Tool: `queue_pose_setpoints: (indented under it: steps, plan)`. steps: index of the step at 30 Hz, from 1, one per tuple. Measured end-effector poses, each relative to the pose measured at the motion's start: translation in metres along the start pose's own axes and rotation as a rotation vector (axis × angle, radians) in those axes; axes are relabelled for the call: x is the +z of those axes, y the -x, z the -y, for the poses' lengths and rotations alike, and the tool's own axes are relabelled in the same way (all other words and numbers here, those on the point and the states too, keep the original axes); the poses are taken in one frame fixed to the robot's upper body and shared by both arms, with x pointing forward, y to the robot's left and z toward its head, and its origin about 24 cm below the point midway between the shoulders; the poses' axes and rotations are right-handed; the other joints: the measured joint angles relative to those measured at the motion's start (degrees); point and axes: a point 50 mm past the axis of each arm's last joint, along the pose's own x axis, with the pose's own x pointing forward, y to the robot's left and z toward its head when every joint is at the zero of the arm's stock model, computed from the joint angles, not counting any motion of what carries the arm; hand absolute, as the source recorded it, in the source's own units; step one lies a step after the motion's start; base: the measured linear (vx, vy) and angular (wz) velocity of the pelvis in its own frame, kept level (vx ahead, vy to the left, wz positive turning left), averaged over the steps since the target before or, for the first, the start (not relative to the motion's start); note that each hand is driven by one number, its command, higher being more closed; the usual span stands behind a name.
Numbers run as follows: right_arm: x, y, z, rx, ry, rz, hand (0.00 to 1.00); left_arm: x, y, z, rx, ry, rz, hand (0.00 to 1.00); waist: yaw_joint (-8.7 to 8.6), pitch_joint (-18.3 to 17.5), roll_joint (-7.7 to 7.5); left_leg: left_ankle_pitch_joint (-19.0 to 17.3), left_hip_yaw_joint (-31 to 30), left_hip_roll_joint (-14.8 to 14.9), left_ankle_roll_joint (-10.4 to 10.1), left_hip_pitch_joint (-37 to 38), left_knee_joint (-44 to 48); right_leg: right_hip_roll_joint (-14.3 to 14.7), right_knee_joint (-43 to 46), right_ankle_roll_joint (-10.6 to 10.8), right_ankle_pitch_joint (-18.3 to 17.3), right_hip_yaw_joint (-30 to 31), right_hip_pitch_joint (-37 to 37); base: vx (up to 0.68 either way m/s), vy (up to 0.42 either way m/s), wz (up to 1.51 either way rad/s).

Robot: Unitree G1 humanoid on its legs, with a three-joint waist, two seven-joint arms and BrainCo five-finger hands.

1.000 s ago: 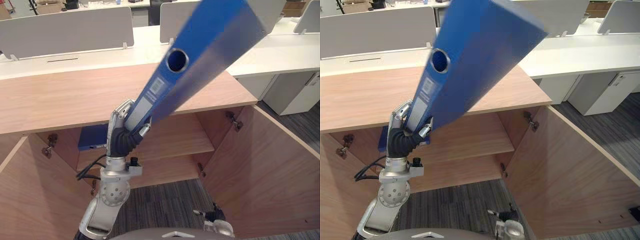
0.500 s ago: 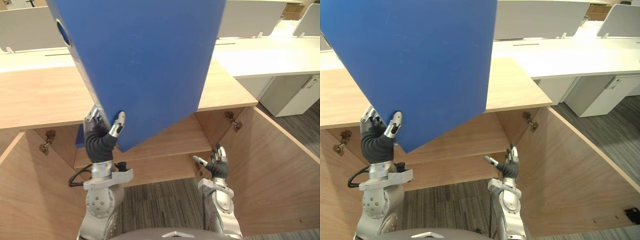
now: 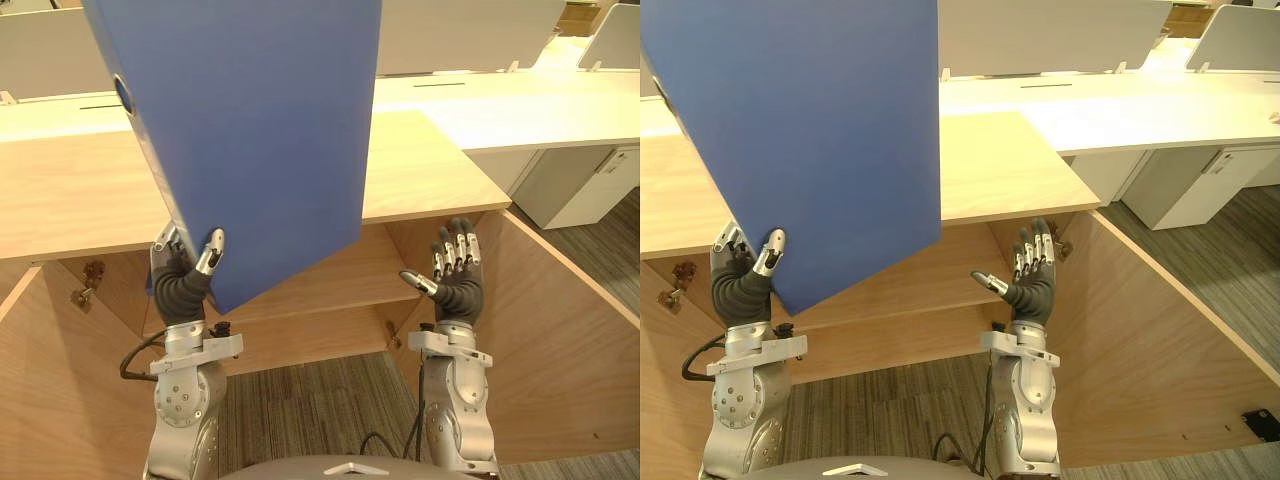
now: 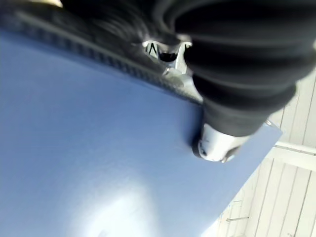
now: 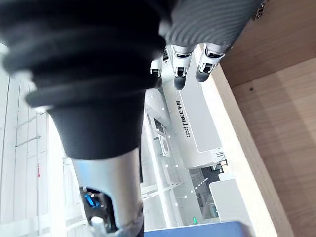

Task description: Walk over to the cabinet, pick up the folder, carry it to the office cabinet, place the folder inside the office cabinet, then close the office cabinet door

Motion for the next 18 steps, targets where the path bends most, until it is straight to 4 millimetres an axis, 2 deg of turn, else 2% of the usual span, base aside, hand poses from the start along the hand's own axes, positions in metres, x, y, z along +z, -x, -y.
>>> queue_pose_setpoints:
  steps: [4, 9, 18]
  plan:
    - [0.012, -0.017, -0.005, 0.109, 0.025, 0.067, 0.0, -0.006, -0.002, -0.003, -0.019, -0.041, -0.012, 1.0, 0.07, 0.2, 0.26, 0.0, 0.1, 0.0, 0.0, 0.0, 0.0, 0.0, 0.0, 0.0, 0.1, 0.2, 0.0, 0.0, 0.0, 0.0]
    - [0.029, -0.027, -0.01, 0.197, 0.027, 0.139, 0.0, -0.004, -0.005, 0.0, -0.07, -0.051, 0.007, 1.0, 0.28, 0.6, 0.58, 0.0, 0.1, 0.0, 0.0, -0.2, 0.0, 0.0, 0.0, 0.0, 0.1, 0.2, -0.1, 0.0, 0.0, 0.0]
    - [0.031, -0.035, -0.014, 0.318, 0.038, 0.134, 0.0, -0.011, -0.009, 0.007, -0.181, -0.036, -0.015, 1.0, 0.41, 0.7, 0.57, 0.0, 0.0, -0.1, 0.1, -0.7, 0.0, 0.0, -0.1, 0.0, 0.1, 0.0, -0.4, 0.0, 0.0, 0.0]
